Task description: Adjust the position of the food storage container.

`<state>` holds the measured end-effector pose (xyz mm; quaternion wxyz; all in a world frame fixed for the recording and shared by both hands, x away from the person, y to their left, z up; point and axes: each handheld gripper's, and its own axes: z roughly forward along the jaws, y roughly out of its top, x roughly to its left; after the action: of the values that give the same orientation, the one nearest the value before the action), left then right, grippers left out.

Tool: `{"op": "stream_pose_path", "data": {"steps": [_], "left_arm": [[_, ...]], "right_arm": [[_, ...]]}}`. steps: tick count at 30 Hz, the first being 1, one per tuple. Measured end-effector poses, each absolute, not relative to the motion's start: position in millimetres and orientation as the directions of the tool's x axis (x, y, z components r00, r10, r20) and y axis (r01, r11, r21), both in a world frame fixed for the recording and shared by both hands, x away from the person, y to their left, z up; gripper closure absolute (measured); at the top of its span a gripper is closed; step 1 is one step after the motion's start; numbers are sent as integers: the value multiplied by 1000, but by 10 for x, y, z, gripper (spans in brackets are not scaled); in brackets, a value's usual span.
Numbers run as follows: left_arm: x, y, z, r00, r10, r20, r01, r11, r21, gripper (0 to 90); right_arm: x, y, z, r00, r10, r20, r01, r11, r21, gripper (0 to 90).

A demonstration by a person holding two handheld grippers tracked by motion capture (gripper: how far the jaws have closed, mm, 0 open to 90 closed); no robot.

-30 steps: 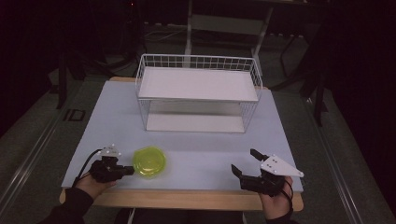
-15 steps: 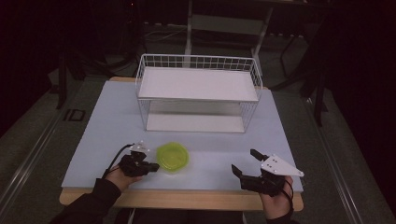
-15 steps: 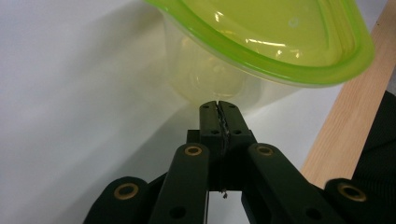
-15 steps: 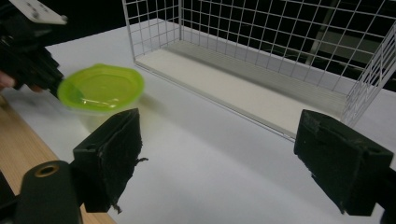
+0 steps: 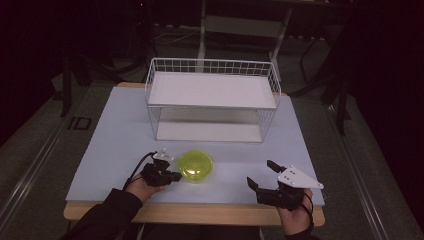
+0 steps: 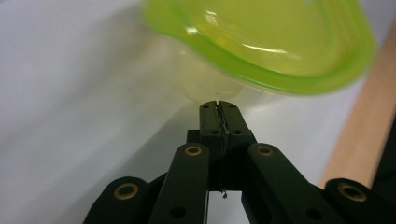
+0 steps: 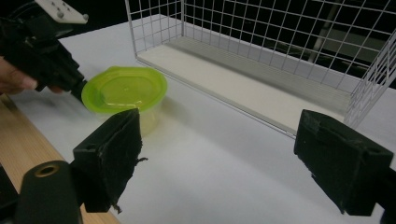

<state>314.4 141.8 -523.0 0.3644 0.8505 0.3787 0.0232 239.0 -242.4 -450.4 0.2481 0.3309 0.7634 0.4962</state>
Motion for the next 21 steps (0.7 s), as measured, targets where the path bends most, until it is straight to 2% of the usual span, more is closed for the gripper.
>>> {"op": "stream_pose_path", "data": {"steps": [6,9,21], "left_arm": [[3332,1480,-5237,677,697,-237,632,-385,672,900],[3402,1461,-5265,667,696,-265,646,-364,671,900],[3242,1196,-5299,687,649,-327,666,-384,639,900]], "right_arm": [[2391,-2419,-4510,-656,753,-52,261,291,921,150],[2392,-2417,-4518,-655,753,-54,263,295,918,150],[2388,-2423,-4507,-657,752,-52,261,292,920,150]]}}
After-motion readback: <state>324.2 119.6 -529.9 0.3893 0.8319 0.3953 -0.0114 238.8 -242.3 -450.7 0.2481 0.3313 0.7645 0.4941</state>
